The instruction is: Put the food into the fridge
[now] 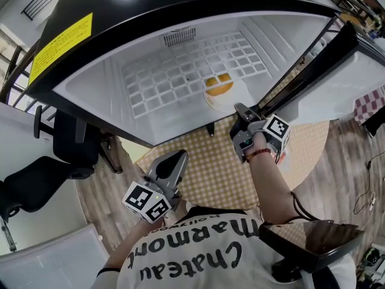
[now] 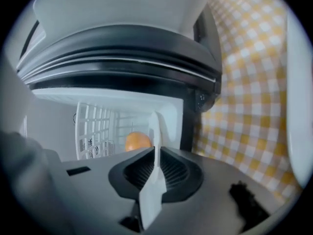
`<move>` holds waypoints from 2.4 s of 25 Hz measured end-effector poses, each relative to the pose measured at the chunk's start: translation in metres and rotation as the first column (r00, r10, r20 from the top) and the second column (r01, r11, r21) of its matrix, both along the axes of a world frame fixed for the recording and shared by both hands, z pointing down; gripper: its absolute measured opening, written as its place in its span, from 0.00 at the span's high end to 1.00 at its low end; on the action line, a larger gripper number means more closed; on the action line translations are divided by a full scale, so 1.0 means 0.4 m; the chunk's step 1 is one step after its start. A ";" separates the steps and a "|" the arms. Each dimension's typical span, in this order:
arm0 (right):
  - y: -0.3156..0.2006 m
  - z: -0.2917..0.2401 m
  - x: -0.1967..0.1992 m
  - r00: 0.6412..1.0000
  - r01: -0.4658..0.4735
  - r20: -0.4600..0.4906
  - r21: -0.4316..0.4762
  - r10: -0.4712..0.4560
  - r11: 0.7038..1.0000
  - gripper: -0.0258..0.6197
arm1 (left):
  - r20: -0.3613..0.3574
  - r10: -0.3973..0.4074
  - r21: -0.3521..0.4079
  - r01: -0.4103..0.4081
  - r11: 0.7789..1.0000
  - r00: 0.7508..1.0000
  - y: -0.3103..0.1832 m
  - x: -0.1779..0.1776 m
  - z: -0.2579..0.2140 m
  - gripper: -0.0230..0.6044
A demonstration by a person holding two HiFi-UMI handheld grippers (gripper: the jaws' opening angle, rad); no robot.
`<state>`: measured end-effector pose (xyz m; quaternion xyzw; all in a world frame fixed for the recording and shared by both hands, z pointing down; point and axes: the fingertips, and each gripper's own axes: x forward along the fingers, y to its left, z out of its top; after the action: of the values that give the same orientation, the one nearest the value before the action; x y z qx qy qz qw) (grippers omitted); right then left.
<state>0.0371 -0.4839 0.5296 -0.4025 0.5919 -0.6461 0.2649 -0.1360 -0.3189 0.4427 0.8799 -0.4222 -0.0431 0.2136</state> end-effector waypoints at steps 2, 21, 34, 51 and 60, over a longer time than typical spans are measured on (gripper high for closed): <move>-0.003 -0.005 0.003 0.999 -0.023 -0.048 -0.001 0.023 1.000 0.92 | -0.009 -0.002 -0.007 0.002 1.000 1.000 0.001 -0.002 0.002 0.96; 0.027 -0.045 0.086 0.850 -0.189 -0.493 0.041 0.184 0.981 0.80 | -0.008 -0.008 0.022 0.008 1.000 1.000 0.026 -0.020 -0.034 0.96; 0.322 -0.199 0.110 0.790 -0.124 -0.575 0.185 0.210 0.975 0.84 | -0.001 0.058 0.083 -0.058 0.995 0.998 0.110 0.001 -0.101 0.96; 0.754 -0.383 0.256 0.675 0.155 -0.708 0.410 0.207 0.899 0.93 | -0.017 0.009 0.149 -0.006 0.989 1.000 0.435 0.081 -0.164 0.96; 1.005 -0.421 0.384 0.678 0.312 -0.721 0.459 0.143 0.832 0.94 | -0.085 -0.140 0.215 0.155 0.964 0.986 0.713 0.211 -0.199 0.96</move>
<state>0.1906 -0.0819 0.3612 -0.5032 0.8248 -0.2456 0.0782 -0.0517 -0.0338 0.3632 0.8622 -0.4717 -0.1358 0.1253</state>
